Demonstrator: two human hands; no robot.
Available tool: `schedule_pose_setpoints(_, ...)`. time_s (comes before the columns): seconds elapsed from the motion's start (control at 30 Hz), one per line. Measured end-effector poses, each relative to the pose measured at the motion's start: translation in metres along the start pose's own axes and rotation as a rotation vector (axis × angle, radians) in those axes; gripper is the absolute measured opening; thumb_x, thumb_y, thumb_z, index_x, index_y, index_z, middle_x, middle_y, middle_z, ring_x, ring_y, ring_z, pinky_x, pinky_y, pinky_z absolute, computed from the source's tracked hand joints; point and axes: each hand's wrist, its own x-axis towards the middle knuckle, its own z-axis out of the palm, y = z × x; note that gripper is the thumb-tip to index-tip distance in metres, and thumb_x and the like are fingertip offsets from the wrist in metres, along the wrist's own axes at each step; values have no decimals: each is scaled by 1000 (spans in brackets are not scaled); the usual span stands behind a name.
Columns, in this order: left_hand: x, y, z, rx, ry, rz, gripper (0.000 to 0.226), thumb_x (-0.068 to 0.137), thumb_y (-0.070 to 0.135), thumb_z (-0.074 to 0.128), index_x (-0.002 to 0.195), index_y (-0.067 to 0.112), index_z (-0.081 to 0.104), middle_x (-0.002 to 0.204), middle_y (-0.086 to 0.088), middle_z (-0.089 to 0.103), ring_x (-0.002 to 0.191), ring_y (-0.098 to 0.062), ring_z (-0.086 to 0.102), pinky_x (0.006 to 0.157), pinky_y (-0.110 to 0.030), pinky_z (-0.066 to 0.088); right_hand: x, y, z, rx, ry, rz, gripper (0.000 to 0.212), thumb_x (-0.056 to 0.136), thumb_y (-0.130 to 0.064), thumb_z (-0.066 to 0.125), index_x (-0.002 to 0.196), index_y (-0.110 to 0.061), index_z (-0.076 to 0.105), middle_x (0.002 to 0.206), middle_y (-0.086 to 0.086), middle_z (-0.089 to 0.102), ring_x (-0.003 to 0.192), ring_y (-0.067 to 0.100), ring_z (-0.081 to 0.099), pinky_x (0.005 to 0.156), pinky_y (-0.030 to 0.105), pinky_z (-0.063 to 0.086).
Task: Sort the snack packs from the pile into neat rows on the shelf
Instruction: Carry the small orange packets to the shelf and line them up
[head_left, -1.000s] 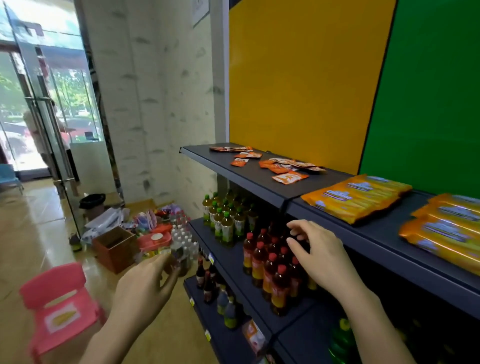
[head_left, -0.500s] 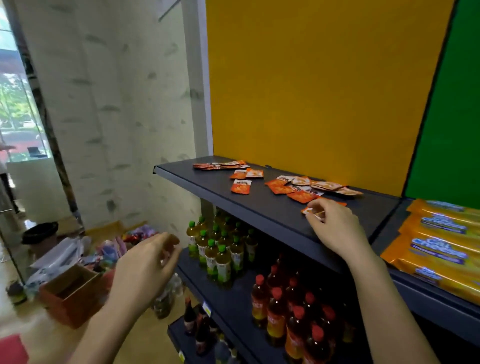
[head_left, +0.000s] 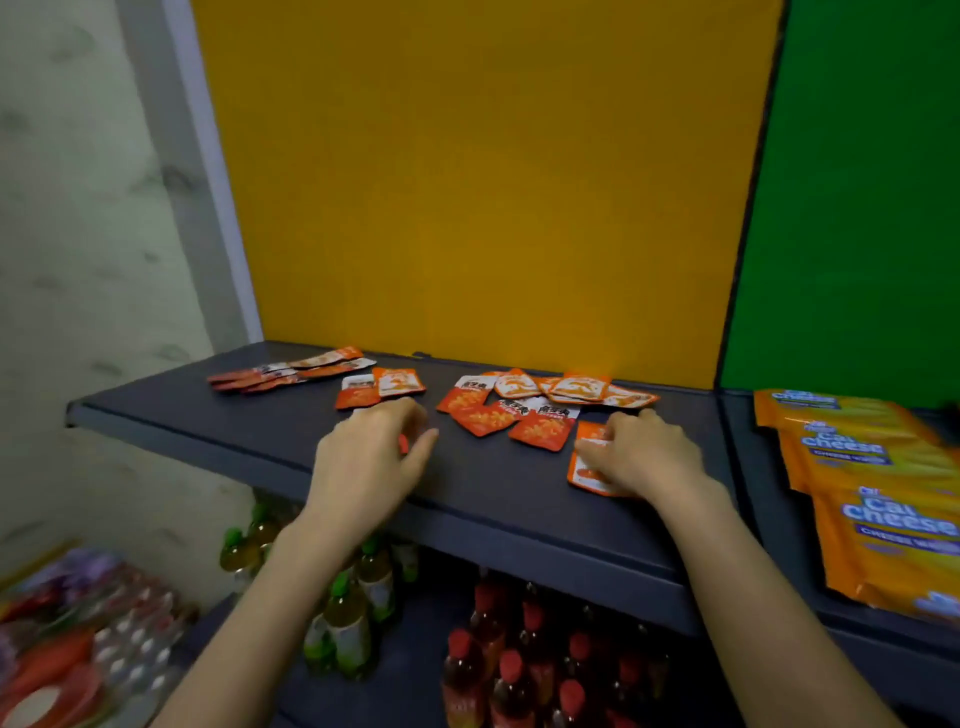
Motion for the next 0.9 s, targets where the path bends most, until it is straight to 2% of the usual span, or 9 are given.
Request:
schedule_pose_setpoints(0.2,86,1,47,-101,-174,178,23,90,35,52,98,18,64,99,-2,69,99,-27,59,78,-35,45,12,-5,9,-77,29,104,70,82,-61,50,137,-19,38,138,12,43,128,32,39,99,41,40)
schedule_pose_setpoints(0.27,112,6,67,-160,-249,179,29,92,35,47,89,12,65,96,-10,69,96,-33,60,77,-38,46,13,-3,9,-2,42,139,73,79,-57,58,137,-19,35,134,11,47,125,32,43,97,39,40)
schedule_pose_setpoints(0.33,133,17,86,-199,-329,187,38,95,35,42,73,8,57,83,-16,64,91,-38,60,70,-38,44,15,0,7,113,42,203,75,76,-51,66,135,-17,34,134,11,47,126,32,44,97,38,40)
schedule_pose_setpoints(0.4,148,32,102,-195,-429,175,44,96,38,39,70,7,55,80,-21,60,91,-39,60,69,-38,44,15,2,3,187,21,250,78,75,-45,70,137,-17,30,136,11,46,126,31,44,97,36,40)
schedule_pose_setpoints(0.5,162,51,124,-157,-561,122,58,92,53,37,81,3,64,94,-20,66,95,-35,61,74,-37,45,14,5,-10,227,-8,261,79,76,-36,72,140,-21,27,137,9,48,121,27,50,96,34,43)
schedule_pose_setpoints(0.63,175,65,143,33,-618,131,69,83,68,37,112,11,62,100,-12,62,102,-32,58,75,-37,43,23,5,-31,381,163,204,72,78,-25,72,138,-24,33,129,7,56,114,25,56,92,31,45)
schedule_pose_setpoints(0.73,180,72,151,15,-605,68,87,72,82,32,107,10,64,108,-12,64,103,-32,58,76,-34,42,46,3,-40,469,261,196,71,79,-21,71,138,-21,33,126,9,59,113,25,57,92,31,44)
schedule_pose_setpoints(0.8,182,76,155,-24,-613,16,95,65,87,33,105,8,65,113,-13,63,106,-32,57,77,-34,43,66,2,-39,501,254,225,71,78,-20,72,138,-18,34,127,10,59,112,26,59,94,34,46)
schedule_pose_setpoints(0.9,185,81,155,-65,-709,-48,96,61,86,45,120,11,56,131,-14,54,119,-34,50,92,-38,44,89,5,-31,572,202,263,64,79,-17,72,134,-13,40,126,11,59,109,26,61,86,34,49)
